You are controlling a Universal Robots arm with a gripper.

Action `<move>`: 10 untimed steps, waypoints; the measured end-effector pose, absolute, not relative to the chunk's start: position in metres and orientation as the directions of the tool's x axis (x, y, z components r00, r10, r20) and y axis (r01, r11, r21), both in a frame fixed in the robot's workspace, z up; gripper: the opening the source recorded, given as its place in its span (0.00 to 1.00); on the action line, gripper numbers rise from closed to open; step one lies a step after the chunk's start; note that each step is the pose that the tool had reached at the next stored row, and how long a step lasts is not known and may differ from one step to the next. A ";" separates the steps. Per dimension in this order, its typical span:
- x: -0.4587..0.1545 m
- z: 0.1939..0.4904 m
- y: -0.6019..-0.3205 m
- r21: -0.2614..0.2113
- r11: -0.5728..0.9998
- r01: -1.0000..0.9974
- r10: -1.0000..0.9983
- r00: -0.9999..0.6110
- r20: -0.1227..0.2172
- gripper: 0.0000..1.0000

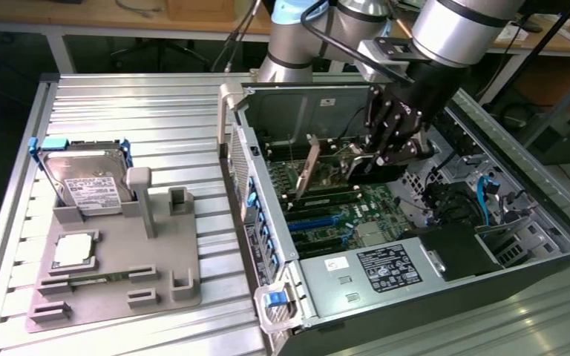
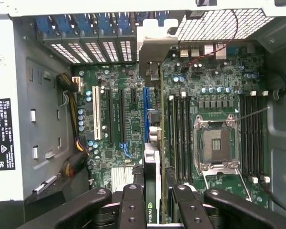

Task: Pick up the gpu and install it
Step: 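Insert the gpu into the slot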

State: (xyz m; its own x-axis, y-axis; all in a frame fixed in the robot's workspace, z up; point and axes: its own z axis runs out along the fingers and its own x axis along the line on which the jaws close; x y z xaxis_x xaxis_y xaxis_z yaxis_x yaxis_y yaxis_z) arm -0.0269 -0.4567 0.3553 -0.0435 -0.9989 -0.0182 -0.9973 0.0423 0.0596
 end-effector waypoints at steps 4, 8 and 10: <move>-0.027 0.352 -0.457 0.060 0.042 -0.997 -0.999 -0.043 -0.018 0.27; -0.027 0.349 -0.457 0.060 0.042 -0.997 -0.999 -0.044 -0.018 0.27; -0.027 0.347 -0.457 0.060 0.042 -0.997 -0.999 -0.043 -0.018 0.27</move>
